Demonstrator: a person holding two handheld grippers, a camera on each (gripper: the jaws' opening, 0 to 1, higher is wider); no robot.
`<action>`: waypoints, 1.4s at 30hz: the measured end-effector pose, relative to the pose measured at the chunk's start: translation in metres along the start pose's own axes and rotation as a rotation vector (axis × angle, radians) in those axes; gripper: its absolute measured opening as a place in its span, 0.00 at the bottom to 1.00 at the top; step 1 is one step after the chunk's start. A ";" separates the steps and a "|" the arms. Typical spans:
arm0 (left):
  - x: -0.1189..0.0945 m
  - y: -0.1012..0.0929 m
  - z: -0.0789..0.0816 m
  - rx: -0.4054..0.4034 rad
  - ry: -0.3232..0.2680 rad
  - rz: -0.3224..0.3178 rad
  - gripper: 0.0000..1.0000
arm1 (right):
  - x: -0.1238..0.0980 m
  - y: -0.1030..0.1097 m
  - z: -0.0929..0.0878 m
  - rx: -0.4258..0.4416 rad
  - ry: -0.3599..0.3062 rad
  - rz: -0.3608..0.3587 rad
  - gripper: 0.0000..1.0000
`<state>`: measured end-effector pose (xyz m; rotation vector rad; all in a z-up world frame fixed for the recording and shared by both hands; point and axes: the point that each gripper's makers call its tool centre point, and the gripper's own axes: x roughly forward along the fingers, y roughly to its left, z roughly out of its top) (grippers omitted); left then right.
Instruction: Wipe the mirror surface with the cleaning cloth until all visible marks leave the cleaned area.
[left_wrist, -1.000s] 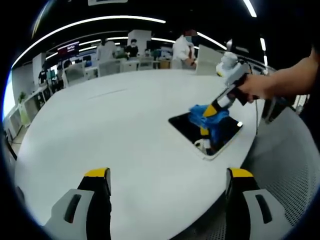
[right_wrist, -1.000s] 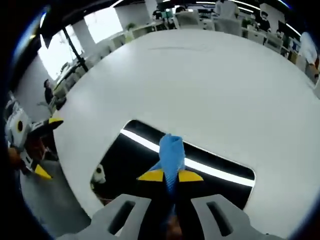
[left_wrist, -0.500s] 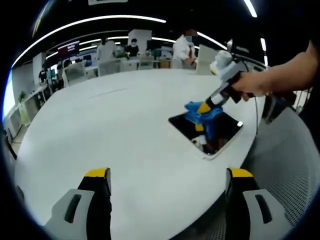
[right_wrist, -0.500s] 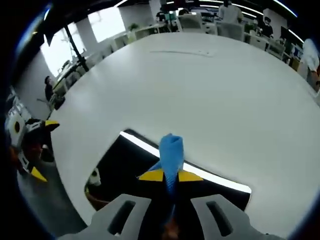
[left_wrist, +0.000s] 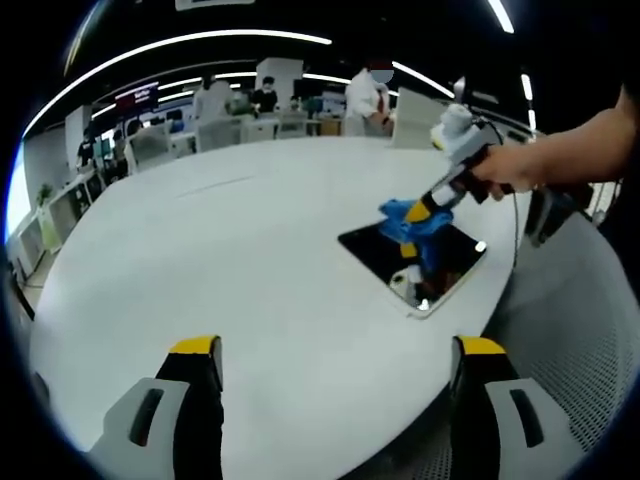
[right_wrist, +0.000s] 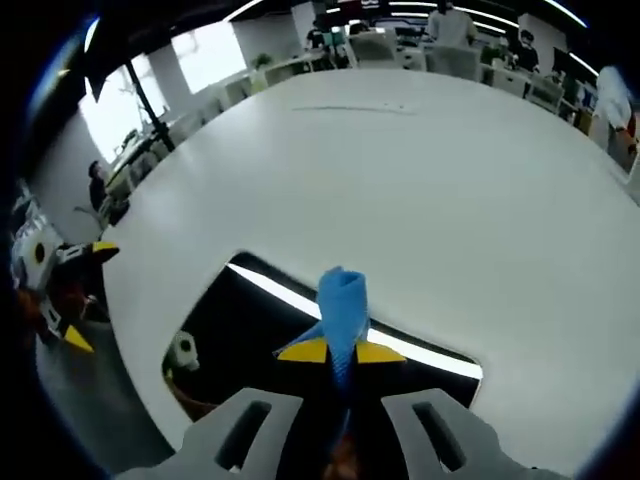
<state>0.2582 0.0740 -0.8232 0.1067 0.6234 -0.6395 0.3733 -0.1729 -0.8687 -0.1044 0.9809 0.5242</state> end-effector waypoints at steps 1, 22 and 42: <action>0.000 0.000 0.000 0.000 0.000 0.000 0.94 | -0.001 -0.001 -0.001 0.006 0.001 -0.003 0.03; 0.000 0.003 -0.001 -0.001 0.004 0.012 0.93 | -0.015 -0.006 -0.020 0.056 -0.028 -0.066 0.02; 0.000 0.002 -0.002 0.007 0.013 0.013 0.92 | -0.046 0.032 -0.076 0.016 0.003 -0.019 0.02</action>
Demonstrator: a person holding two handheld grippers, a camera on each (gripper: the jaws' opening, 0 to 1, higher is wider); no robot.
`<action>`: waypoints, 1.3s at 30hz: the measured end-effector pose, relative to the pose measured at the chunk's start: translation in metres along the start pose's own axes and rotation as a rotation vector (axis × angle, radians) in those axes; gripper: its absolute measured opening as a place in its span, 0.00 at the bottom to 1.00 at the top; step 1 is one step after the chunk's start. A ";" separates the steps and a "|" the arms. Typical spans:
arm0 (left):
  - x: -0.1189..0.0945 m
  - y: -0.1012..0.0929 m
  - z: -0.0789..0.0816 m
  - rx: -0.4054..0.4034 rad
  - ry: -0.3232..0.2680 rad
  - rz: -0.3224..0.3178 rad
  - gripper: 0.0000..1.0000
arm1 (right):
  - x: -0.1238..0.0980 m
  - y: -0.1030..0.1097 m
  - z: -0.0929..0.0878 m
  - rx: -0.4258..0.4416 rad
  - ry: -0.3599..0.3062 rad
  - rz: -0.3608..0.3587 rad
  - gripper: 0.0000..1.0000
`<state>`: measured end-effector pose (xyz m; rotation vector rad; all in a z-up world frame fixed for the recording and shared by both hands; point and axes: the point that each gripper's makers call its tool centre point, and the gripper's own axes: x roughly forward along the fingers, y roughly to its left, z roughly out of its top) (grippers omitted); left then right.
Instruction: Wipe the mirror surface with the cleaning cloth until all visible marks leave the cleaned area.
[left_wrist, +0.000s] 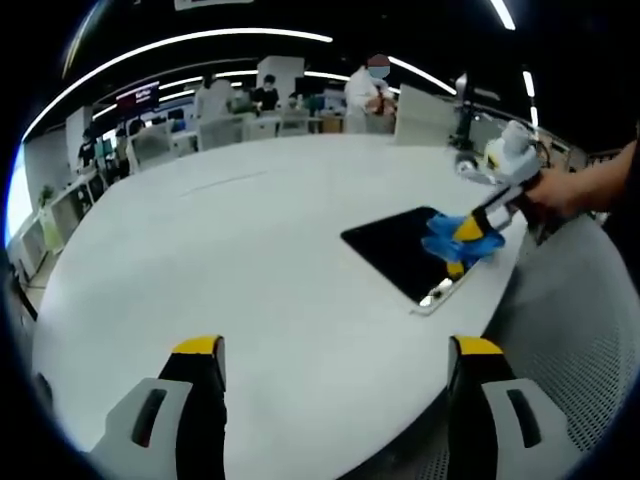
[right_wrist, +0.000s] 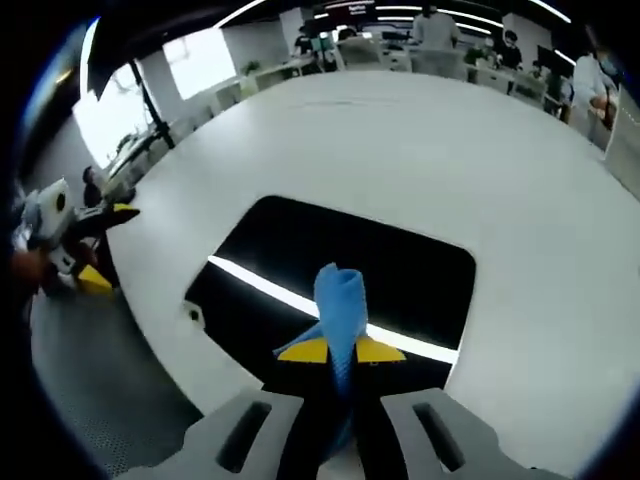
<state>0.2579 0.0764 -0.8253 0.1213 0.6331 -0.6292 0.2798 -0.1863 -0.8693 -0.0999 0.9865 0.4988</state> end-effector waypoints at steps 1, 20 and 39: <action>0.000 0.000 0.000 0.000 0.001 -0.001 0.91 | -0.001 0.002 -0.003 0.014 0.023 0.007 0.02; 0.001 -0.001 -0.002 0.010 0.013 -0.005 0.91 | -0.008 0.017 -0.018 0.148 0.098 0.097 0.02; 0.000 0.000 0.000 0.008 0.005 0.002 0.92 | -0.016 -0.005 -0.024 0.082 0.113 0.042 0.02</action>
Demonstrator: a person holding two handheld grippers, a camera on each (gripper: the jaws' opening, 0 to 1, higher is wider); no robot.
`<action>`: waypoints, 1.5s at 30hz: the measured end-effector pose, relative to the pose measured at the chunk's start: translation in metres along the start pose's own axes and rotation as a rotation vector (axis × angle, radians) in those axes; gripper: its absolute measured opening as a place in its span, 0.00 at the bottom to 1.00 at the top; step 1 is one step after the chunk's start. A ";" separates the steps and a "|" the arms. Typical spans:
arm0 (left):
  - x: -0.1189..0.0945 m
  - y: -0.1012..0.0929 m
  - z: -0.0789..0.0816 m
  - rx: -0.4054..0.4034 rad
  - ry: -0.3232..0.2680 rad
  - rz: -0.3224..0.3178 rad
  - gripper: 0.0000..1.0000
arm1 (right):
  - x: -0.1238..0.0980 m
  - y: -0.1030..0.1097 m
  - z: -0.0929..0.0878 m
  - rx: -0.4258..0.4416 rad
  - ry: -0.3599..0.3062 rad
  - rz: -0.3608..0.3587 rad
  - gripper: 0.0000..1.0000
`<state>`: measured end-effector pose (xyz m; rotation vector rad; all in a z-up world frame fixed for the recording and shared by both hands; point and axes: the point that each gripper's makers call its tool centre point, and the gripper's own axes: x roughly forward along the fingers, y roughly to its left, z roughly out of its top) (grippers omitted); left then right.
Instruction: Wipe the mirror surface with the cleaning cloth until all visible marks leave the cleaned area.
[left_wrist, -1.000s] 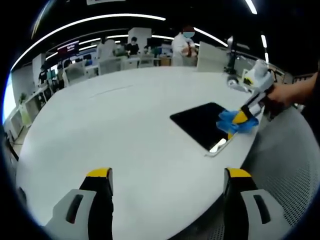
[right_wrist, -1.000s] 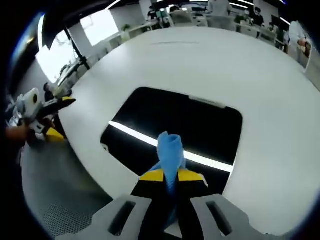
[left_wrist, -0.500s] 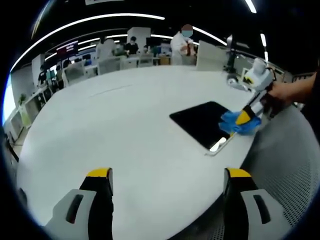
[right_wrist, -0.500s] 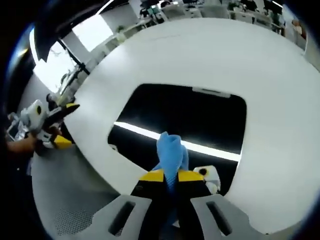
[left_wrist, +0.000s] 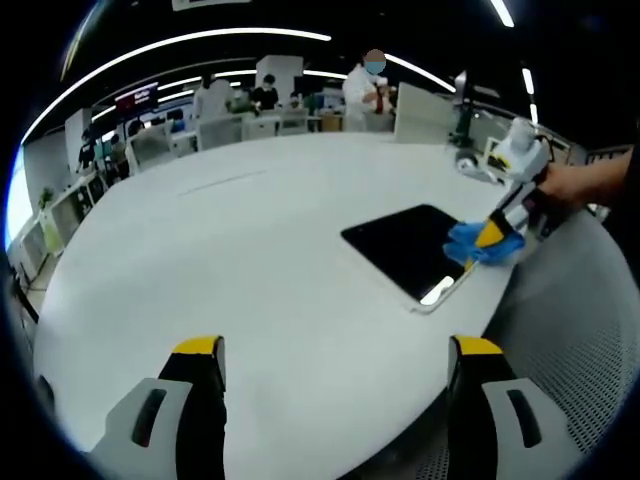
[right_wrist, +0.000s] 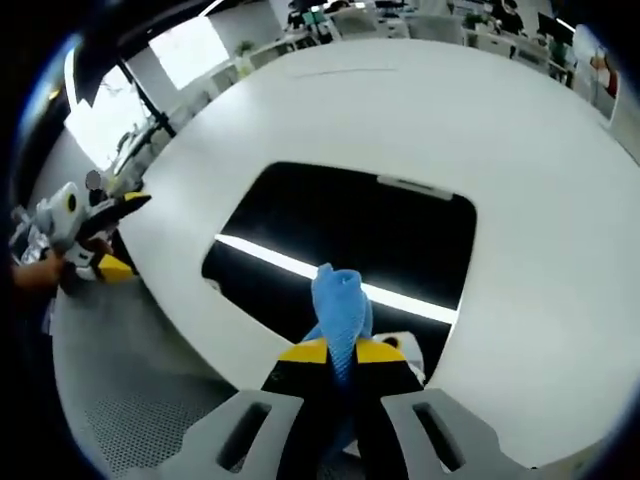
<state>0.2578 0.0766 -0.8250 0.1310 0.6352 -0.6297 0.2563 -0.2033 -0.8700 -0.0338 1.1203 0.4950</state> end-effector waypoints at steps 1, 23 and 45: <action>0.000 0.000 0.000 0.000 0.000 0.000 0.92 | -0.001 -0.004 -0.001 0.006 0.001 -0.005 0.02; 0.001 -0.001 -0.002 0.004 0.007 -0.007 0.92 | -0.010 -0.032 -0.004 0.063 0.007 -0.058 0.02; 0.001 0.001 -0.003 -0.005 0.010 0.002 0.91 | 0.016 -0.071 0.064 0.047 0.004 -0.104 0.02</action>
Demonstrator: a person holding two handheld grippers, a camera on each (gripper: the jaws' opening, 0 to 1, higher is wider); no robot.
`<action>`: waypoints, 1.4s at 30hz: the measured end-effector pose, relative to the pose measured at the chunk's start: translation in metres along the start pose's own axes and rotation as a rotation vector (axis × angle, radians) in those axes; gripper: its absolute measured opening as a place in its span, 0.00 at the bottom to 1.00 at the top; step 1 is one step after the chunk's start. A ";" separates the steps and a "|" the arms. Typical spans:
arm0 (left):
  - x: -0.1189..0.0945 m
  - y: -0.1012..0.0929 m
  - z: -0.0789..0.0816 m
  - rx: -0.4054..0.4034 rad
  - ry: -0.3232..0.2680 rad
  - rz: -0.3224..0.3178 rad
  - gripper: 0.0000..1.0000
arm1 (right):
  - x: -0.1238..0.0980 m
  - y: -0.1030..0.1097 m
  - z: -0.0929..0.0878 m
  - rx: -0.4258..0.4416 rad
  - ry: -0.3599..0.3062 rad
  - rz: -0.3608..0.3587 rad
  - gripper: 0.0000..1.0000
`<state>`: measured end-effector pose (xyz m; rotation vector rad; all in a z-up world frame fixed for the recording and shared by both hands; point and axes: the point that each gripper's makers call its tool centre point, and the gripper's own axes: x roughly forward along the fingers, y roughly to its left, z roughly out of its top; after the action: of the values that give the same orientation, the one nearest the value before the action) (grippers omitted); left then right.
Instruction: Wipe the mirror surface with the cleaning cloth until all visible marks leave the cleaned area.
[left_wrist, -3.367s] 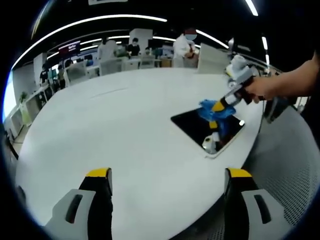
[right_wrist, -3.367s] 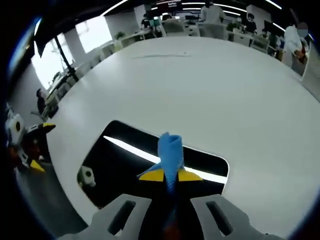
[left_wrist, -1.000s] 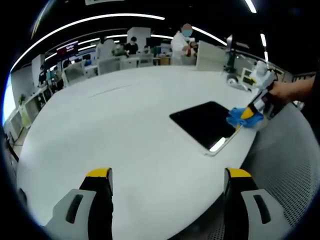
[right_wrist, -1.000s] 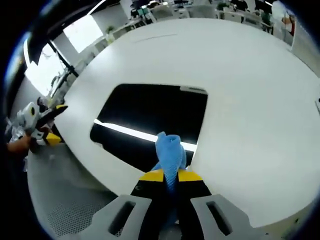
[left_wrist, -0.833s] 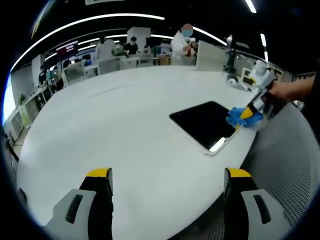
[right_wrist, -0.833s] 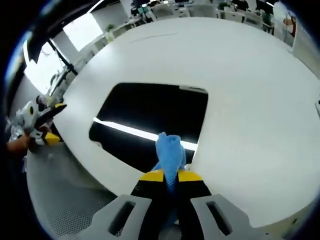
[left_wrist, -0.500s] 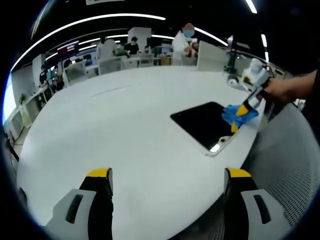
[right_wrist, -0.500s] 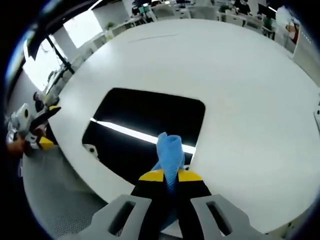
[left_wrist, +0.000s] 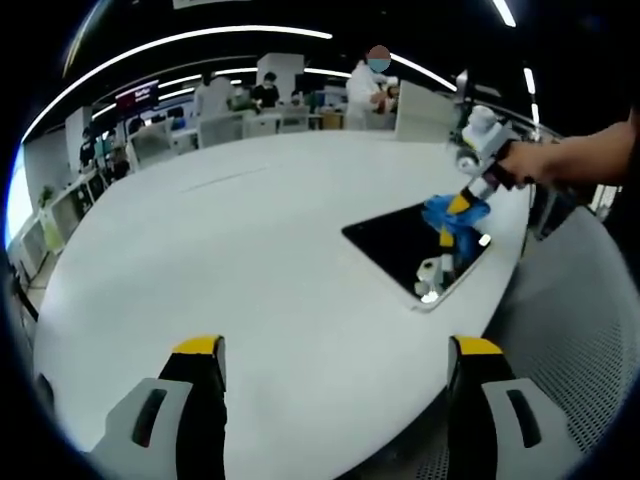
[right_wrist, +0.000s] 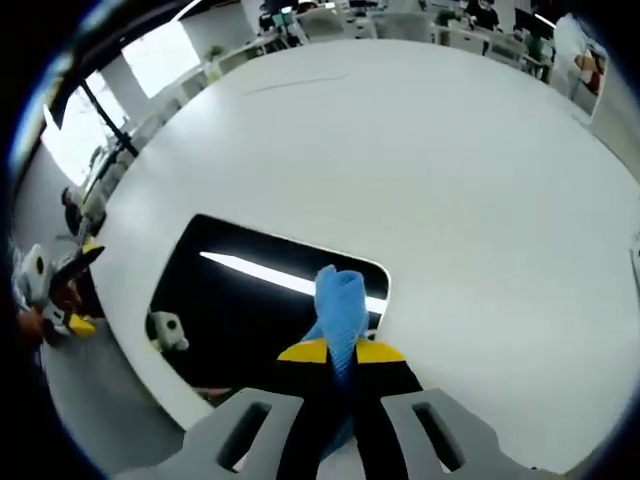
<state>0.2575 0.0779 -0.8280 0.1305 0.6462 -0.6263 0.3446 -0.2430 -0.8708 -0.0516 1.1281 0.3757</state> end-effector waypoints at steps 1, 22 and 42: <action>0.000 0.000 0.000 0.000 0.001 -0.001 0.91 | 0.001 -0.001 0.002 -0.003 0.000 -0.002 0.02; 0.001 0.001 -0.001 -0.002 0.004 0.001 0.91 | -0.001 -0.040 0.025 0.003 -0.068 -0.090 0.02; 0.002 -0.001 -0.002 0.004 0.015 -0.003 0.91 | -0.027 -0.071 0.002 -0.027 -0.259 -0.090 0.49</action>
<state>0.2569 0.0771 -0.8307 0.1380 0.6598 -0.6300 0.3587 -0.3163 -0.8569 -0.0754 0.8619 0.3073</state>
